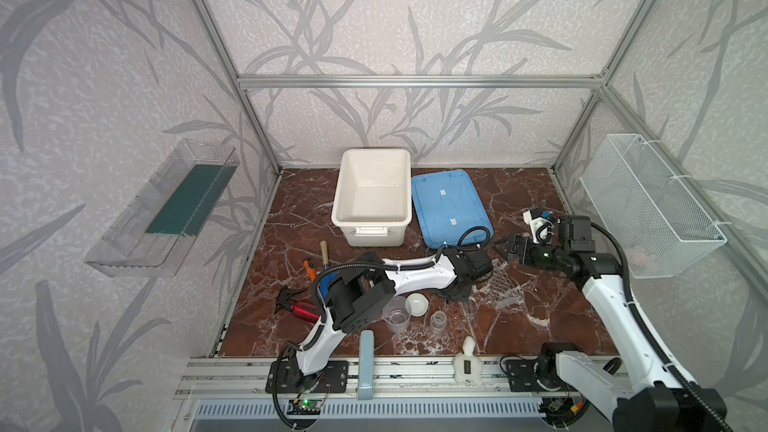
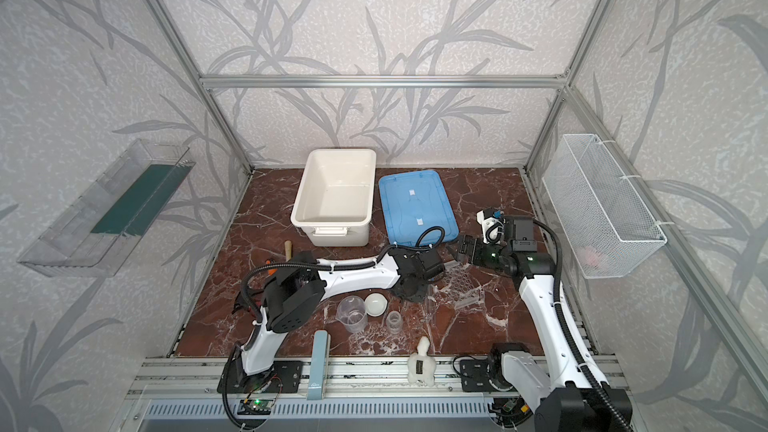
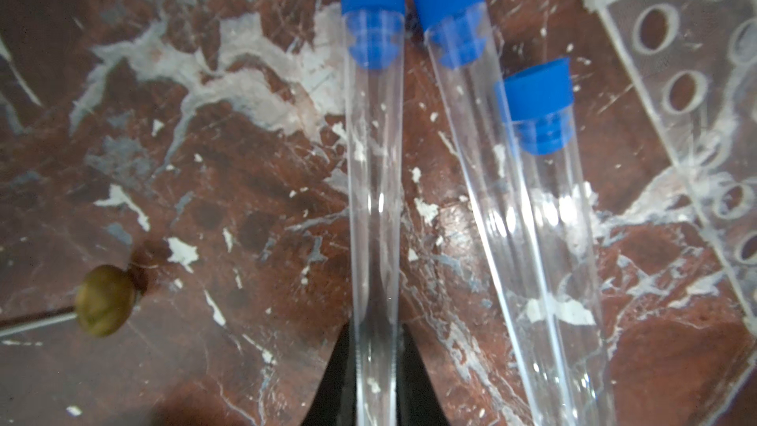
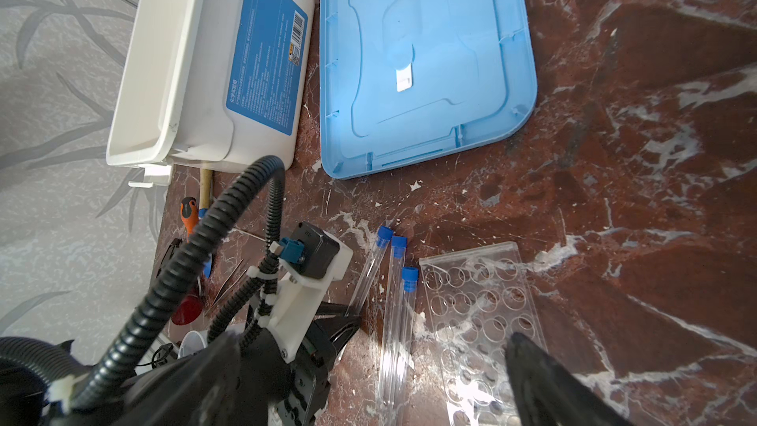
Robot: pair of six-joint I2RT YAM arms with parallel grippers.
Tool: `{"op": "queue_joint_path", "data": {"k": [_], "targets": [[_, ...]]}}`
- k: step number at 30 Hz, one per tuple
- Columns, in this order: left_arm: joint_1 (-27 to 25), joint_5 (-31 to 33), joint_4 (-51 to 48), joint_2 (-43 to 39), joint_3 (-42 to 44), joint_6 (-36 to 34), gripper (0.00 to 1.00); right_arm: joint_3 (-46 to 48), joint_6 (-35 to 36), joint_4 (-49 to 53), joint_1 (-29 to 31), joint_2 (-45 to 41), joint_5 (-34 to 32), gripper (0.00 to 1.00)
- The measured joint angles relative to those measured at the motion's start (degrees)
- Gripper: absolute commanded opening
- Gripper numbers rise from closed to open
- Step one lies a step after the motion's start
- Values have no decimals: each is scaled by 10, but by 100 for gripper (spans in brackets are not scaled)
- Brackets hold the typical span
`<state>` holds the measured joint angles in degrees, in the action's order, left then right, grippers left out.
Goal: Organize the chemistry lab equipment
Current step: 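Lower the left gripper and close it on one blue-capped test tube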
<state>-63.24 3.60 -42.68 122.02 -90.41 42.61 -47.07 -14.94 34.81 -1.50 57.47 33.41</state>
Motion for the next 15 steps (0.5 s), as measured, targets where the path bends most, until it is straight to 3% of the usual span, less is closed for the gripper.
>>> {"op": "queue_joint_path", "data": {"k": [8,15], "targets": [[14,28,63,-83,58,-33,13,0,-9,-3,-5,-3,6,99],[25,21,204,-199,153,-97,14,-1,-53,-30,-35,-6,81,99]]}}
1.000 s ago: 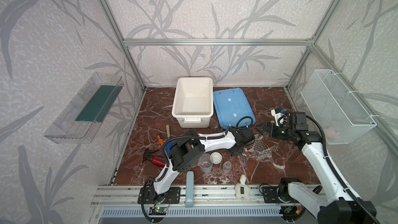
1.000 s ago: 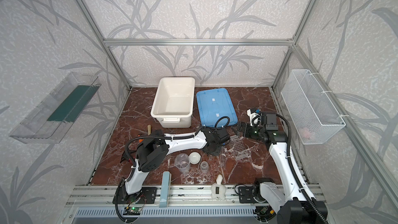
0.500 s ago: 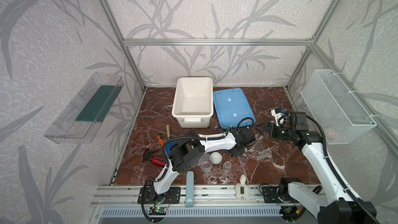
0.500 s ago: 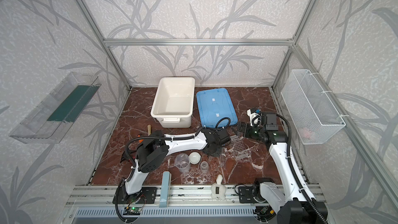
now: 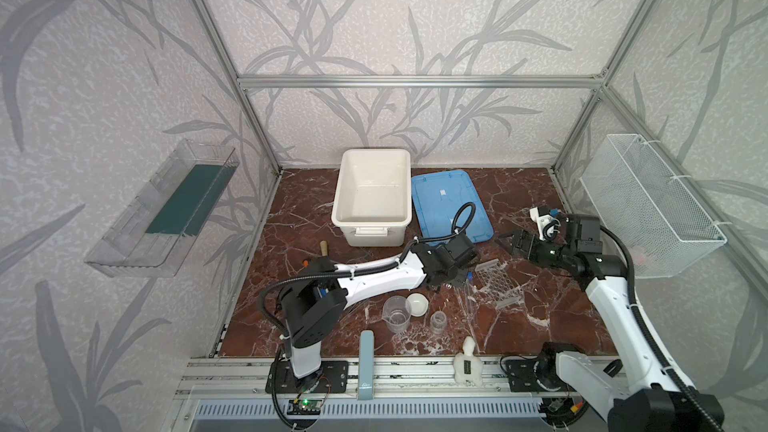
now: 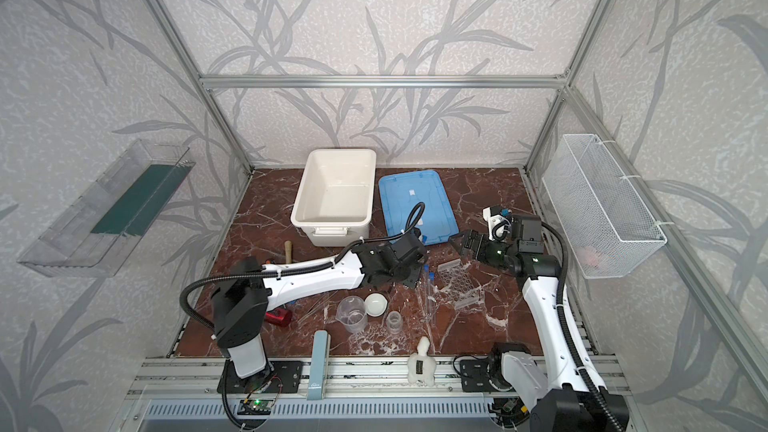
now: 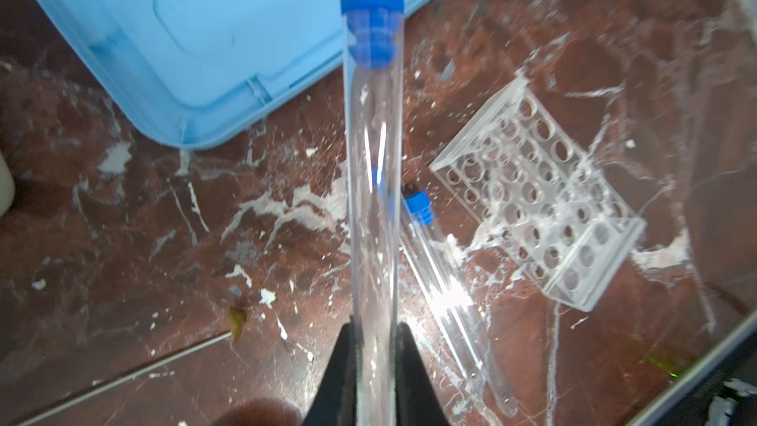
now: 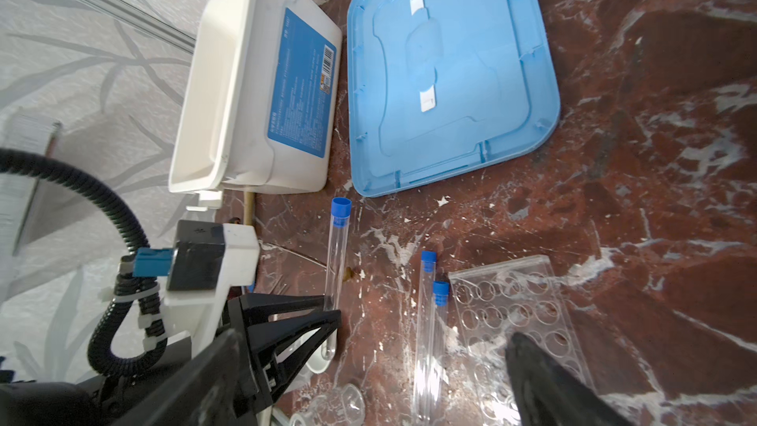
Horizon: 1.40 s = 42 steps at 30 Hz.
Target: Organize the chemistry lab equipment
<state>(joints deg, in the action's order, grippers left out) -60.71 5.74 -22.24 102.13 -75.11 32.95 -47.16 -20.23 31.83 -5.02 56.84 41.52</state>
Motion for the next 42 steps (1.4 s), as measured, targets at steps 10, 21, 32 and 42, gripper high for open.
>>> {"op": "queue_joint_path", "data": {"k": [10,21,32,42], "targets": [[4,-52,177,-83,106,-68,14,-48,-26,-40,108,18,-6,87],[4,-73,231,-101,143,-75,14,-56,-39,-76,182,95,-57,59],[5,-76,243,-109,156,-73,14,-56,-52,-110,188,120,-71,29],[5,-80,240,-104,155,-73,18,-51,-62,-114,189,120,-66,15]]}}
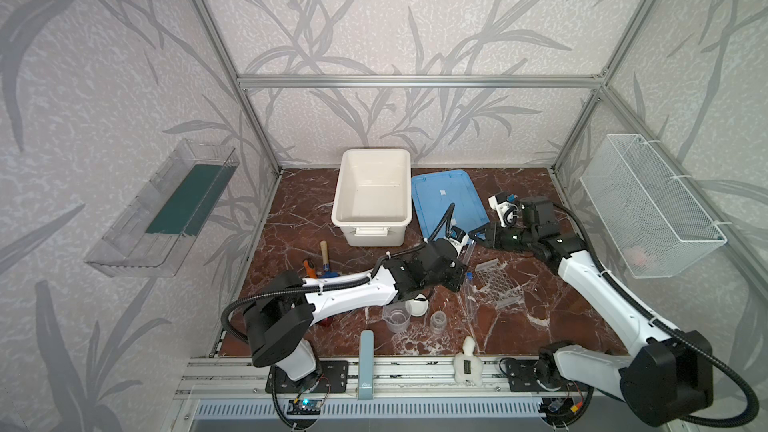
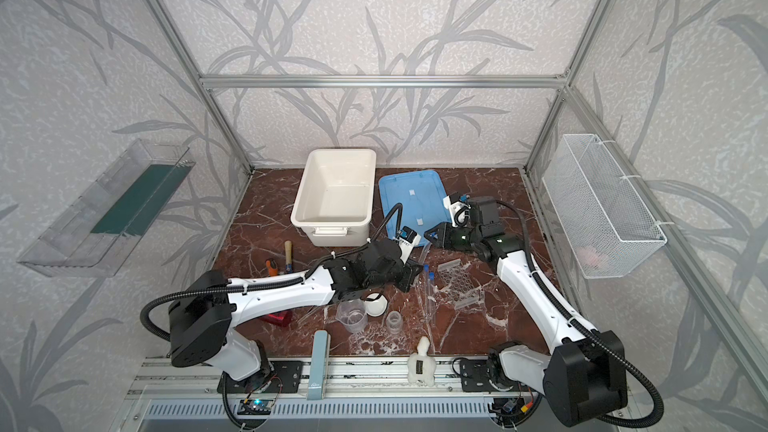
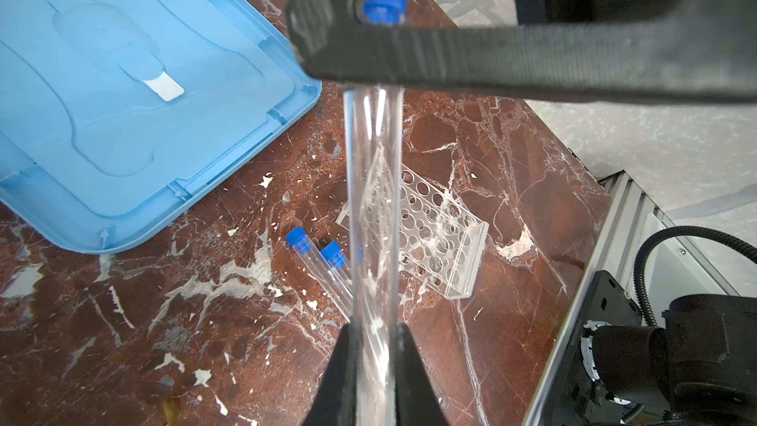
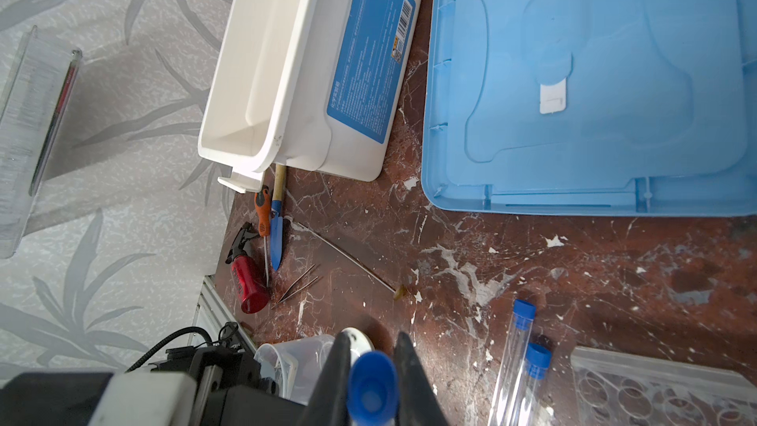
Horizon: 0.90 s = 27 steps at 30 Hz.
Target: Organize the chemistry lab equipment
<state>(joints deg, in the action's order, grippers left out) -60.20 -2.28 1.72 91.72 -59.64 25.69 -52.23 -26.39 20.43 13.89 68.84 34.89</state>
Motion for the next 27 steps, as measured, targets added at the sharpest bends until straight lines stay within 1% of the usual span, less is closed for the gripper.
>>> {"op": "queue_joint_path", "data": {"k": [1,2,3,4,5,7,10,13,16,19,23,27], "targets": [[0,-1,0,1,0,0,24,1,0,0,0,0,0,15],[0,-3,0,1,0,1,40,3,0,-1,0,-2,0,15],[0,-4,0,1,0,3,57,5,0,-1,0,-4,-1,15],[0,-6,1,1,-1,3,81,7,1,-1,0,-7,-5,16],[0,-8,2,1,-1,6,99,10,3,0,0,-11,-10,15],[0,-10,4,1,-1,15,99,14,12,0,0,-24,-28,16],[0,-9,2,-2,-5,51,99,18,38,0,1,-56,-71,16],[0,-5,-3,-3,-20,107,99,32,77,-10,1,-114,-141,17],[0,-2,-6,-9,-32,164,99,63,122,-47,1,-178,-214,17],[-1,-2,-15,-10,-45,197,99,102,158,-87,1,-221,-273,17],[-9,-2,-39,-7,-67,218,99,160,190,-145,1,-241,-317,17],[-16,-1,-52,6,-71,226,99,211,210,-200,1,-244,-340,16]]}}
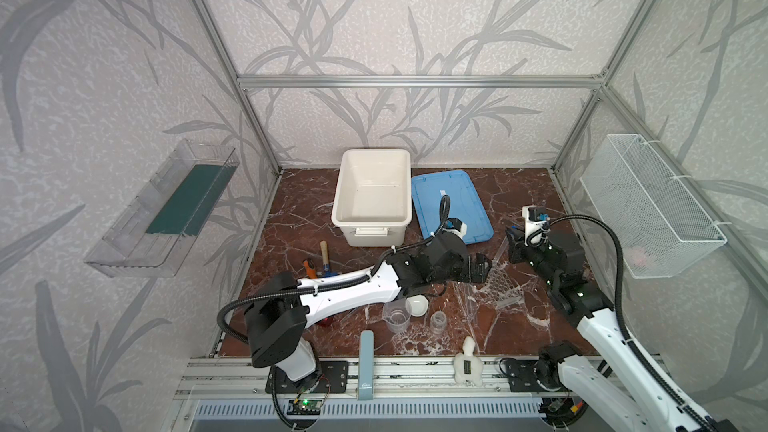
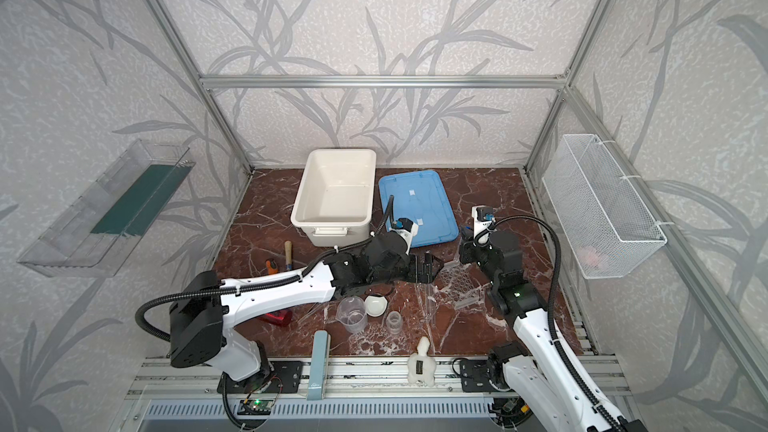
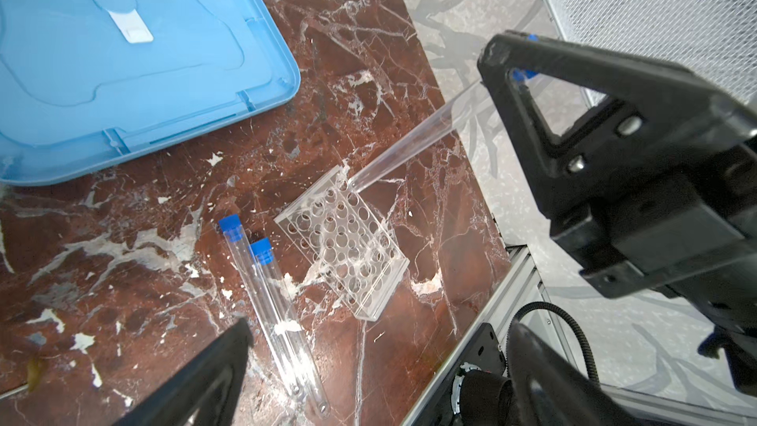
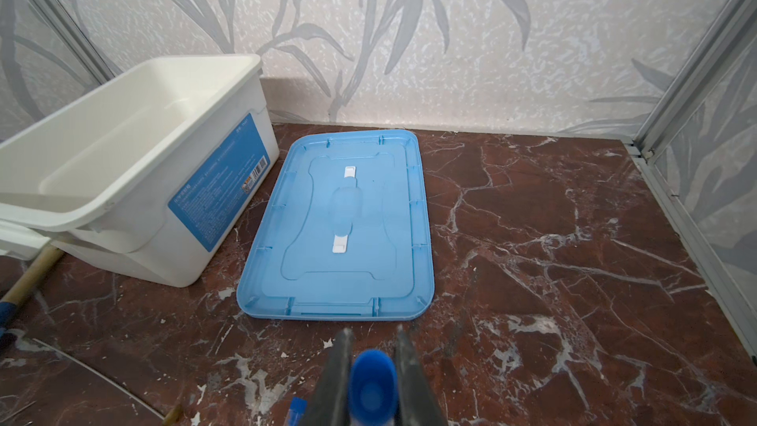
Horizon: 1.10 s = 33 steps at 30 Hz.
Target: Organize the chemistry lab equipment
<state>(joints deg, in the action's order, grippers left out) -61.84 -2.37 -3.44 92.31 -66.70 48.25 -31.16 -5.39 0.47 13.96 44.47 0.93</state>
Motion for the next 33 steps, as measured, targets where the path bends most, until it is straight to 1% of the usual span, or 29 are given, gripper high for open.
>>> {"op": "queue_joint_path", "data": {"k": [5,11,23,29,33], "targets": [[-6,2,-24,39,-7,5,99,24,22,-53,0,7,-20,16],[-9,-1,-28,67,-9,9,99,34,25,-91,0,20,-22,16],[-11,0,-51,72,-38,6,99,79,22,-97,0,25,-35,16],[-13,7,-61,72,-38,3,99,89,20,-106,0,26,-39,16],[-13,9,-61,72,-38,2,99,90,21,-118,0,49,-37,17]]}}
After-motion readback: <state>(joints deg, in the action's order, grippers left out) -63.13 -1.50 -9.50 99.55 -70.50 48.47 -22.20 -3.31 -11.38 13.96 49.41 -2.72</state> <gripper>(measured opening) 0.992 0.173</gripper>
